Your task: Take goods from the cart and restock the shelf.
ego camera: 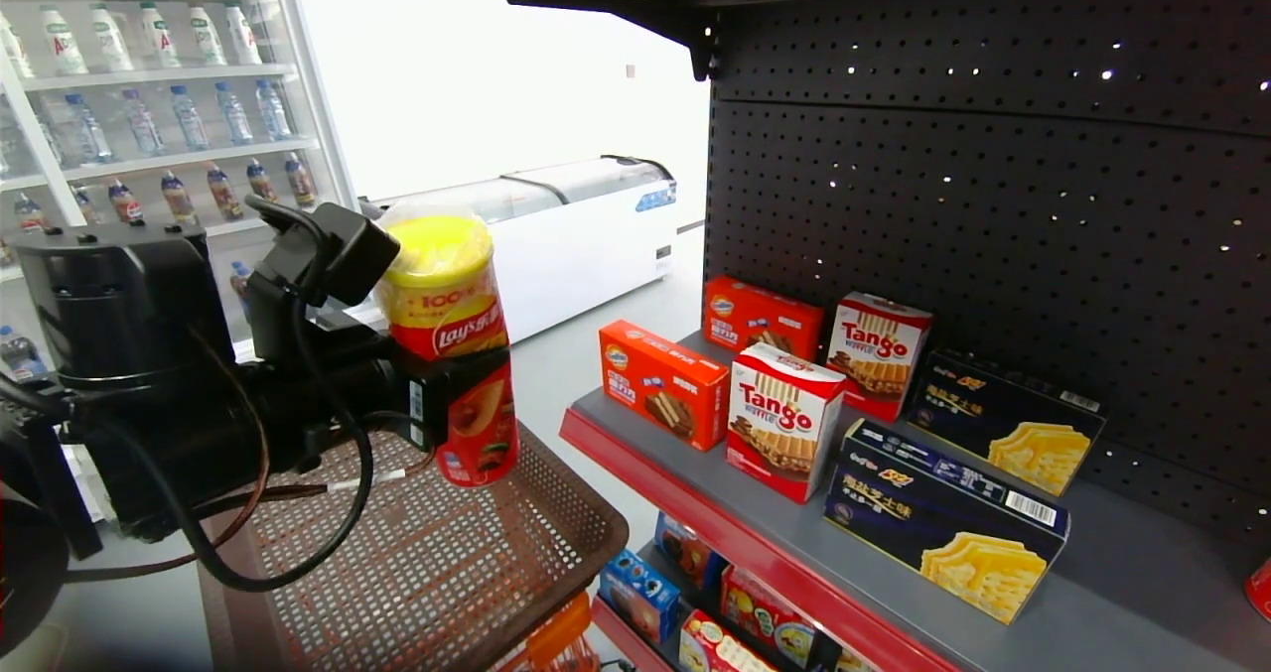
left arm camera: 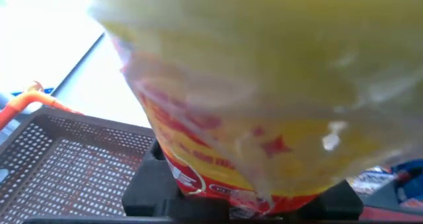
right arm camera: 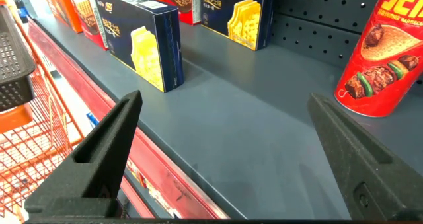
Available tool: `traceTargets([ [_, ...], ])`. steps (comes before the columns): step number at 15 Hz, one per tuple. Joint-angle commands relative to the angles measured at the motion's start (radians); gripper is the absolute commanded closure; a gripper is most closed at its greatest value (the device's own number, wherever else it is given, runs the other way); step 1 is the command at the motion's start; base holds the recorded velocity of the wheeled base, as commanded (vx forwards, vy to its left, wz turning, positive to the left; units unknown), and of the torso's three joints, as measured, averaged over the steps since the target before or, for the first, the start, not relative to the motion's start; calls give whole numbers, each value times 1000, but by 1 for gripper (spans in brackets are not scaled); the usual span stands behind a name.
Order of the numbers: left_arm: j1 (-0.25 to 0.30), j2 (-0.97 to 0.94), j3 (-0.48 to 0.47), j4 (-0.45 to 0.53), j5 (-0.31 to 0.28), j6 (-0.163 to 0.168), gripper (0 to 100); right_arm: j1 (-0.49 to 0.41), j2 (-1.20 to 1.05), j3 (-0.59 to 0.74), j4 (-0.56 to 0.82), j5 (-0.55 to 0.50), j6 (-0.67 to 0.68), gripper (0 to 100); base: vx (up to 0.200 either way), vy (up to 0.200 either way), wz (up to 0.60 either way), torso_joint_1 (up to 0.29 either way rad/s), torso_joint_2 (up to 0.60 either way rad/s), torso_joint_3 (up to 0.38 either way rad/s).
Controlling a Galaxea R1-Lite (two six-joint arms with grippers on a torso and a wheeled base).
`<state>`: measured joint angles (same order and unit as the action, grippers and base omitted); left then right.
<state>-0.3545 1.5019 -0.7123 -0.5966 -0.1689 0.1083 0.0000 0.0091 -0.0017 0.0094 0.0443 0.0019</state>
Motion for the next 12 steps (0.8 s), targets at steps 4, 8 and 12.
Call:
traceTargets([
  [4,-11,-80,-27,109,-52,-6,100,0,2,0,0,0,0,0,0,0,0,0,0,0],
  [8,-9,-164,-47,265,-129,-6,100,0,2,0,0,0,0,0,0,0,0,0,0,0],
  [12,-17,-161,-81,271,-142,-6,100,0,2,0,0,0,0,0,0,0,0,0,0,0],
])
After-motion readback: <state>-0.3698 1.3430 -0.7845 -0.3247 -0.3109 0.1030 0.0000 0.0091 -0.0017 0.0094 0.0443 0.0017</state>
